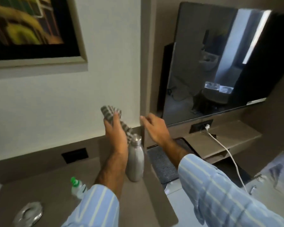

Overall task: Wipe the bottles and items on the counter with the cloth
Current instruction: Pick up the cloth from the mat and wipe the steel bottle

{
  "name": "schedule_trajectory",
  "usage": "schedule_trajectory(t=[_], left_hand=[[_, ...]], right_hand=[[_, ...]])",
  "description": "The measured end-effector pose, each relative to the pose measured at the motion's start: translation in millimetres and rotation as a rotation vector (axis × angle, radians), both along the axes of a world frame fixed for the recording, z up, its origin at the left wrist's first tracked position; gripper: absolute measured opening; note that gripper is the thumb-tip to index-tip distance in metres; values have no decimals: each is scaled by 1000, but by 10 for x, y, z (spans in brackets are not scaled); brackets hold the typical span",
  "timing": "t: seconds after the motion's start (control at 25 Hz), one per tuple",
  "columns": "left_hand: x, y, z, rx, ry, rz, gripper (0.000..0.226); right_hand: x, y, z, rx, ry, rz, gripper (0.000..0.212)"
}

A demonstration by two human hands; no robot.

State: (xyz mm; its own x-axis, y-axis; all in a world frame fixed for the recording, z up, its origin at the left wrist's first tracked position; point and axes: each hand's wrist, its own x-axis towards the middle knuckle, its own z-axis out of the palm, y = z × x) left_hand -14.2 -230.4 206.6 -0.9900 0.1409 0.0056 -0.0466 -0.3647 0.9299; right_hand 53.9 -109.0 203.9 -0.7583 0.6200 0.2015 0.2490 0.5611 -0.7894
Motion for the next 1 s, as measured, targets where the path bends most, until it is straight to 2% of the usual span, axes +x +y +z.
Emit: schedule_trajectory(t=[0.08, 0.16, 0.2, 0.28, 0.36, 0.44, 0.56, 0.64, 0.72, 0.76, 0.88, 0.92, 1.0], left_hand=[[-144, -224, -621, -154, -98, -5, 61], [-225, -211, -1142, -430, -126, 4, 76], [-175, -151, -1241, -560, -89, -15, 76], [-17, 66, -1350, -718, 47, -63, 59], [214, 275, -1530, -680, 78, -28, 48], [232, 324, -1786, -505, -119, 31, 46], [2, 204, -2016, -323, -472, 25, 39], [-118, 234, -1947, -144, -398, -5, 32], [-47, 251, -1956, -104, -269, -19, 26], [2, 224, -2052, -126, -274, -18, 28], [-48, 135, -2212, -160, -508, -92, 35], [-102, 209, -2142, -146, -463, -62, 35], [-12, 377, -1928, -234, -176, 32, 41]], right_hand=[[-365, -106, -214, 130, -251, 171, 50], [-647, -138, -448, 232, -427, 305, 57], [-725, -125, -551, 260, -443, 330, 52], [-753, -87, -668, 235, -384, 327, 44], [-748, -9, -700, 186, -323, 305, 52], [-739, 52, -708, 139, -278, 283, 55], [-771, -62, -709, 69, -238, 285, 48], [-823, -135, -710, 69, -220, 302, 49], [-842, -156, -724, 72, -221, 320, 53], [-832, -162, -722, 66, -226, 327, 54], [-760, -159, -714, 44, -222, 318, 53], [-746, -135, -719, 39, -217, 306, 50], [-729, -64, -726, 26, -216, 270, 47]])
